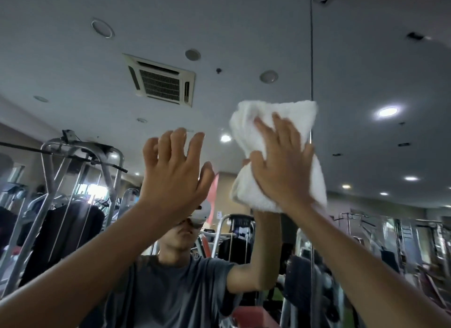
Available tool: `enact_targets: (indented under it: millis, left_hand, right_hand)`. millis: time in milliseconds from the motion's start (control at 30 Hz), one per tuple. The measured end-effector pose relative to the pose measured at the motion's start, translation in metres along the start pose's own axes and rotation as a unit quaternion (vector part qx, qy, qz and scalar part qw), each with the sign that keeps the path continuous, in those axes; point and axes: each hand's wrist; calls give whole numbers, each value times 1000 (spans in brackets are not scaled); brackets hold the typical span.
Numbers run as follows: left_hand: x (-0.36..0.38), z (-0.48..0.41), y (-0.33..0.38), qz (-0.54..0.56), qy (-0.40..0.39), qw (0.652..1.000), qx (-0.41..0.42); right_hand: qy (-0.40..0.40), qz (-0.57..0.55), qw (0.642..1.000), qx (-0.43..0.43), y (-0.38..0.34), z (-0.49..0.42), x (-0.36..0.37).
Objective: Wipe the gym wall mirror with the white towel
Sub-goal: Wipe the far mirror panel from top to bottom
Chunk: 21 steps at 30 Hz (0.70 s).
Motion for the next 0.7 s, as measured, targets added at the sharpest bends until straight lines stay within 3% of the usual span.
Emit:
enact_targets:
  millis: [100, 167, 233, 300, 367, 400, 467, 600, 633, 700]
  left_hand:
    - [5, -25, -1, 11, 19, 999, 28]
    - [14, -45, -7, -1, 11, 999, 42]
    - [23, -67, -15, -13, 8, 998, 57]
    - [30, -90, -22, -20, -4, 998, 65]
    - [34, -106, -28, -6, -33, 997, 63]
    - [34, -110, -30, 1, -41, 998, 57]
    - [36, -112, -33, 4, -52, 997, 49]
    - [34, -109, -35, -25, -80, 993, 82]
    - [33, -110, -36, -23, -84, 993, 79]
    - [34, -110, -36, -19, -86, 994, 71]
  right_hand:
    - [-42, -46, 978, -199, 19, 25, -10]
    - [-65, -61, 961, -264, 46, 19, -16]
    - [-50, -53, 976, -203, 65, -2, -17]
    - [-12, -34, 998, -55, 64, -38, -11]
    - [12, 9, 997, 69, 42, -69, 2]
    - [16, 30, 995, 92, 29, -76, 7]
    - [8, 36, 999, 26, 11, -72, 11]
    - [-68, -40, 971, -225, 46, -41, -6]
    - [-81, -43, 968, -234, 61, -47, -8]
    - [-61, -29, 987, -145, 78, -71, -7]
Point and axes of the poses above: each hand's wrist, its own z-axis away from the middle knuckle, its own x-axis out of the palm, y = z × x, and after that the axes turned 12 degrees about y, right-handed
